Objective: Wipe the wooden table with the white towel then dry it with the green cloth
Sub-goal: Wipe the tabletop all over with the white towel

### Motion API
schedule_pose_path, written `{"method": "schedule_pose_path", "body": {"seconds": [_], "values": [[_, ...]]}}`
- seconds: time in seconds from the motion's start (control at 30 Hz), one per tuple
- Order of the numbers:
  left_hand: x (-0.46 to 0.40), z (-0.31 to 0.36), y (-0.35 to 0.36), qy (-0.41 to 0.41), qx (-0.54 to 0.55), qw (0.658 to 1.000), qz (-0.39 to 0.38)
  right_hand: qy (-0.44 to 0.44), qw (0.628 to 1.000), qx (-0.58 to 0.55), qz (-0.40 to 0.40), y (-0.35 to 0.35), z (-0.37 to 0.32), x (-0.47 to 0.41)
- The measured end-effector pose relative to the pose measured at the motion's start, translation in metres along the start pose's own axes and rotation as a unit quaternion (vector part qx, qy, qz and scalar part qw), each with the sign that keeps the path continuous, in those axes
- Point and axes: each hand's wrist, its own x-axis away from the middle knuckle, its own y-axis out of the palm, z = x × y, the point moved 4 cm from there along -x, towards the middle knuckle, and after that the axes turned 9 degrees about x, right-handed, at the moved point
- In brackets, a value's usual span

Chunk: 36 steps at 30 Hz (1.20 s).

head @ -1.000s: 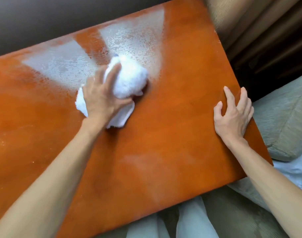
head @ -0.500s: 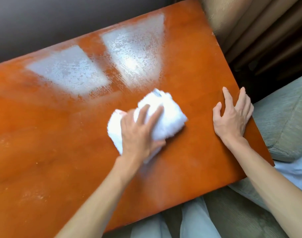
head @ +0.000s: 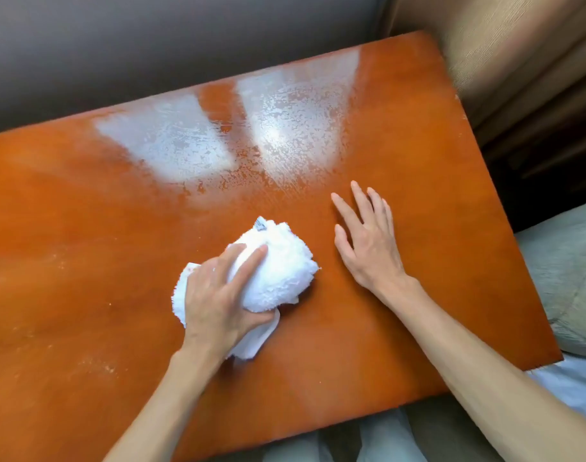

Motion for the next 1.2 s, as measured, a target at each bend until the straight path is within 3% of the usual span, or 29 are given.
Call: {"method": "schedule_pose_path", "body": {"seconds": [0.2,0.4,0.6,0.87,1.03,1.2], "values": [[-0.066,-0.104,-0.073,-0.152,-0.071,0.984,0.061,-0.013,0.997,0.068,0.022,0.017,-0.025,-0.001],[-0.087,-0.153,-0.099,-0.226,-0.053,0.96,0.155,-0.007,0.997,0.062,0.041,0.015,-0.025,-0.002],[-0.039,-0.111,-0.066,-0.226,-0.044,0.957,0.175,-0.006,0.997,0.054,0.052,0.015,-0.028,-0.003],[0.084,-0.004,0.002,-0.04,-0.014,0.995,0.085,0.008,0.997,0.048,0.054,0.013,-0.028,-0.002],[0.071,-0.033,-0.016,-0.005,0.003,0.998,0.069,0.009,0.997,0.047,0.054,0.012,-0.027,-0.002],[0.021,-0.122,-0.072,-0.11,-0.009,0.987,0.115,0.006,0.997,0.041,0.059,0.013,-0.027,-0.001]]}}
